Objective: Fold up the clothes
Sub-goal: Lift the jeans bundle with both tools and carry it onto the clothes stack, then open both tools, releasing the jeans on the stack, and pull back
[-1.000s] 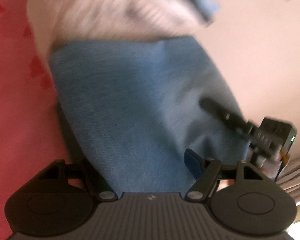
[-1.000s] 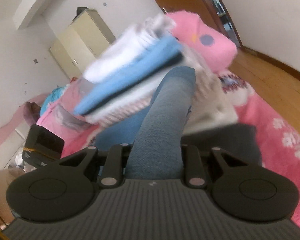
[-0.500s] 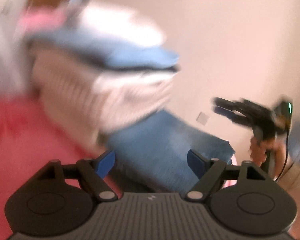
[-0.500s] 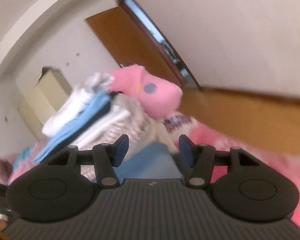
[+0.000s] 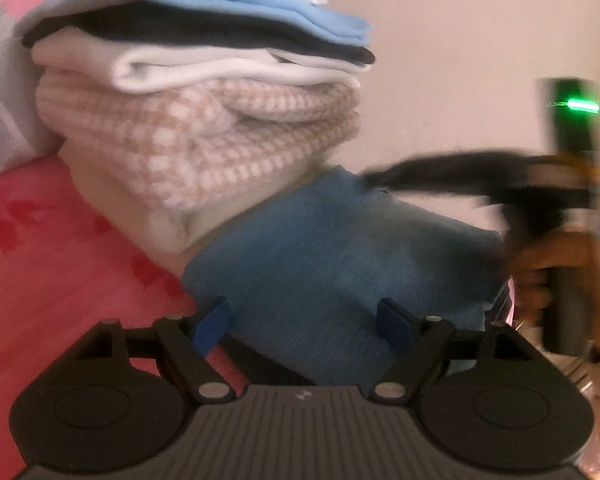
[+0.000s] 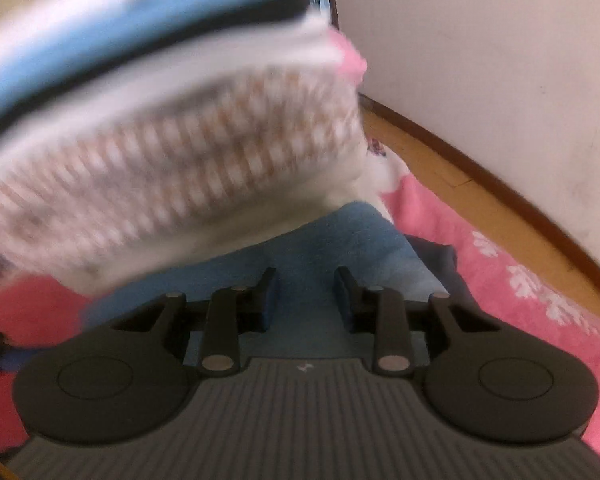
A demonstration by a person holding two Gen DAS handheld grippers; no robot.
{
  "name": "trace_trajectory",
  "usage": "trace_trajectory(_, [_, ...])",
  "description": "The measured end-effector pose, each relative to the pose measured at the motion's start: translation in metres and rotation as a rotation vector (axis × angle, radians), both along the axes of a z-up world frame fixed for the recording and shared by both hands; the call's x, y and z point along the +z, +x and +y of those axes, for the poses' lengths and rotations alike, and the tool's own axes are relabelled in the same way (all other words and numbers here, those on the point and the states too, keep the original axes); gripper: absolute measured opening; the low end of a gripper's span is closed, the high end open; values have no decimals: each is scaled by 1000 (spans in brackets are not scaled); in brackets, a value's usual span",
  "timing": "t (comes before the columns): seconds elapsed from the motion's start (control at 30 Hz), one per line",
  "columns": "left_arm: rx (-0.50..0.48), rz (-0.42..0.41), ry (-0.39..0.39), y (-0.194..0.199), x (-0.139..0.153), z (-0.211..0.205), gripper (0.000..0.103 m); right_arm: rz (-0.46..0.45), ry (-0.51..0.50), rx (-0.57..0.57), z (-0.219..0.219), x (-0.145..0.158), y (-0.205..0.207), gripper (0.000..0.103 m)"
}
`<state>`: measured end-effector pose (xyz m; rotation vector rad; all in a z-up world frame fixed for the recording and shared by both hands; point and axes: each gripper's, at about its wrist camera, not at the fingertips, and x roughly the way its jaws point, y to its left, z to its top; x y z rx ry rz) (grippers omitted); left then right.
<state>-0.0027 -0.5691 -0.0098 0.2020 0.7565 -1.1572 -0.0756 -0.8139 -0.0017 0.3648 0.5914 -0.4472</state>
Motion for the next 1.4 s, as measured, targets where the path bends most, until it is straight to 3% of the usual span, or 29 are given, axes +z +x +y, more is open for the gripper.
trace_trajectory(0.17, [63, 35, -39, 14, 9, 24, 83, -328, -14, -112, 9, 54, -117, 30])
trace_trajectory(0.27, [97, 55, -76, 13, 18, 50, 84, -386, -42, -167, 23, 56, -162, 29])
trace_trajectory(0.47, [111, 46, -103, -5, 34, 88, 84, -283, -68, -143, 55, 1, -165, 27])
trace_trajectory(0.57, [125, 79, -98, -16, 44, 107, 85, -207, 27, -210, 49, -39, -157, 26])
trace_trajectory(0.7, [147, 72, -93, -37, 52, 145, 90, -372, 71, -236, 78, -26, -195, 28])
trace_trajectory(0.8, [143, 51, -77, -55, 52, 165, 92, -406, 67, -204, 123, -15, -223, 28])
trace_trajectory(0.9, [148, 25, -63, -77, 54, 185, 93, -390, 87, -170, 168, -12, -241, 39])
trace_trajectory(0.97, [158, 6, -67, -92, 56, 200, 97, -368, 100, -160, 196, -13, -248, 52])
trace_trajectory(1.17, [192, -51, -100, -136, 59, 236, 103, -219, 50, -134, 268, -10, -246, 80])
trace_trajectory(1.4, [279, -138, -51, -170, 60, 261, 103, -119, -81, -147, 326, 12, -249, 92])
